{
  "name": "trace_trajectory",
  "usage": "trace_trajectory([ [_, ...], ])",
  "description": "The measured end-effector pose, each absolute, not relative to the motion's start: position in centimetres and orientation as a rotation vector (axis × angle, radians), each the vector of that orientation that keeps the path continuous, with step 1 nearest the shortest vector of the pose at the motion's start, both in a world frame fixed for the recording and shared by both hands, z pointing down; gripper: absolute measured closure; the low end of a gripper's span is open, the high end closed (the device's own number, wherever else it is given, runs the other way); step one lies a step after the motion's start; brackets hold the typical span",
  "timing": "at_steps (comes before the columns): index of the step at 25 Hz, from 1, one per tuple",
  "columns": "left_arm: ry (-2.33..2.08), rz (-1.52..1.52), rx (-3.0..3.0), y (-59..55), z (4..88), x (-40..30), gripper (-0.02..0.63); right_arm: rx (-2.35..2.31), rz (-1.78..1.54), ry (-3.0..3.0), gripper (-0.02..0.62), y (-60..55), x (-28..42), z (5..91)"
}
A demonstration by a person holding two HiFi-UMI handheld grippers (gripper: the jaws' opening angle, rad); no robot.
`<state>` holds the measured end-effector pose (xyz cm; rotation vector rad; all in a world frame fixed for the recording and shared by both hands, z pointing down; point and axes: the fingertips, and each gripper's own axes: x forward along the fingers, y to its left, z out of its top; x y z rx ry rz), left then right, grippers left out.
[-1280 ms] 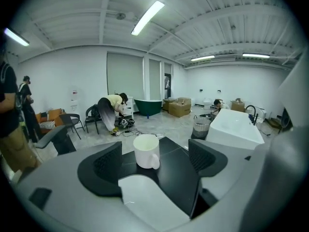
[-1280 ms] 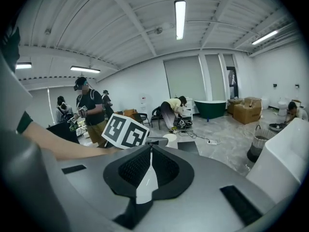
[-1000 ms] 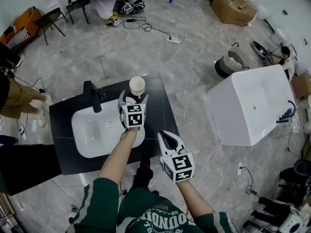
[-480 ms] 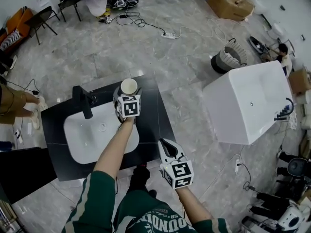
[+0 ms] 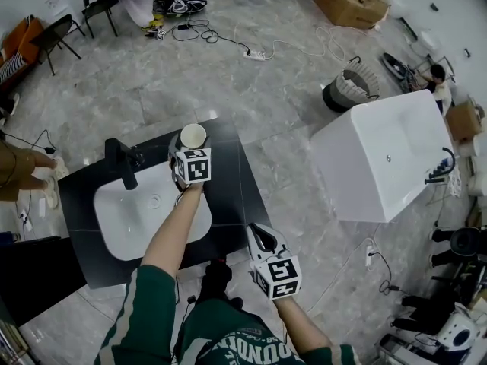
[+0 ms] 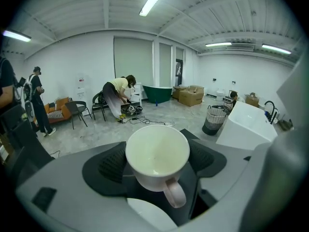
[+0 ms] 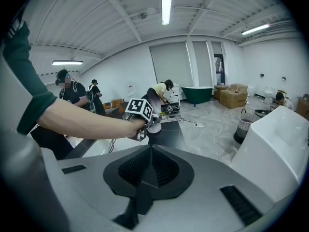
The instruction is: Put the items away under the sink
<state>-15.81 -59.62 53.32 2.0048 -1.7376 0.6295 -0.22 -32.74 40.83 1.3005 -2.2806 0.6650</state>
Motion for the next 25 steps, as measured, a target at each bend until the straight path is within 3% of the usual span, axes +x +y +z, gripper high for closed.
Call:
trace_trajectory([
  [16,-1.634,0.563,2.171,-52.7,48.6,-12.9,0.201,1.309,0.617,-2.318,0.552,-28.9,-0.7,39.3],
  [25,-1.622,0.567,2.262,-41.7,44.3,-11.3,0.201,1.310,0.562,-2.412,0.552,-21.0,-1.1,36.4],
])
